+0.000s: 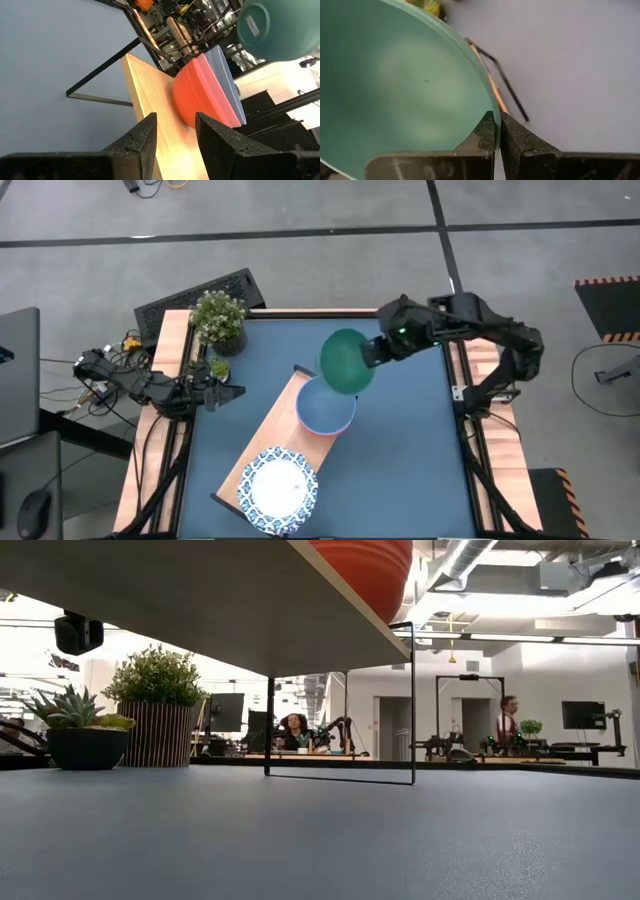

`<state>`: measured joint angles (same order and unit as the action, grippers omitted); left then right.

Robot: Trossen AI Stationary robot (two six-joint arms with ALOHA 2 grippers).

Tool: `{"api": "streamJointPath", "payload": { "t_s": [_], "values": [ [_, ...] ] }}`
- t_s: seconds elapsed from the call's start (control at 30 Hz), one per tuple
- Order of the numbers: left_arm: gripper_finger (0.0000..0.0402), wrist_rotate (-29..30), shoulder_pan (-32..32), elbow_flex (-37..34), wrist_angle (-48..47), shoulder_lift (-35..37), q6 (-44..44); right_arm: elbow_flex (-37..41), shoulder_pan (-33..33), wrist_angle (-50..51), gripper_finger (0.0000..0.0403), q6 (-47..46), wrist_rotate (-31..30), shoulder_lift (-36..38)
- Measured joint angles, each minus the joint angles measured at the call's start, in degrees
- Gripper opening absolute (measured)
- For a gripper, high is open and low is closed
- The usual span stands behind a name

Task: Place and stack bowls onto a shelf
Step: Stack the green bowl on top of blue bowl on the shelf

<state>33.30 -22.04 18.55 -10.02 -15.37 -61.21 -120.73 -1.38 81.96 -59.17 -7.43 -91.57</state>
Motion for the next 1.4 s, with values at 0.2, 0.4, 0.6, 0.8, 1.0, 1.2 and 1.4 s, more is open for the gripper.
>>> {"api": "streamJointPath", "payload": {
  "t_s": [0.2, 0.4, 0.6, 0.8, 1.0, 1.2, 1.4],
  "values": [
    [0.0121, 0.0, 0.0, 0.0, 0.0, 0.0, -0.1, -4.9, 2.8, 2.3, 0.0029, 1.4, 1.9, -6.0],
    [0.0121, 0.0, 0.0, 0.0, 0.0, 0.0, -0.1, -5.4, 5.1, 4.5, 0.0029, 1.2, 4.2, -9.2],
    [0.0121, 0.0, 0.0, 0.0, 0.0, 0.0, -0.1, -5.5, 5.8, 4.8, 0.0029, 1.2, 6.2, -10.7],
    [0.0121, 0.0, 0.0, 0.0, 0.0, 0.0, -0.1, -5.4, 5.0, 5.5, 0.0029, 1.2, 7.6, -12.2],
    [0.0121, 0.0, 0.0, 0.0, 0.0, 0.0, -0.1, -5.4, 3.6, 6.5, 0.0032, 2.7, 9.0, -13.8],
    [0.0121, 0.0, 0.0, 0.0, 0.0, 0.0, -0.1, -5.4, 2.4, 6.0, 0.0068, 5.0, 9.5, -14.7],
    [0.0121, 0.0, 0.0, 0.0, 0.0, 0.0, 0.2, -5.4, 1.9, 5.9, 0.0076, 5.7, 10.6, -14.7]
  ]
}}
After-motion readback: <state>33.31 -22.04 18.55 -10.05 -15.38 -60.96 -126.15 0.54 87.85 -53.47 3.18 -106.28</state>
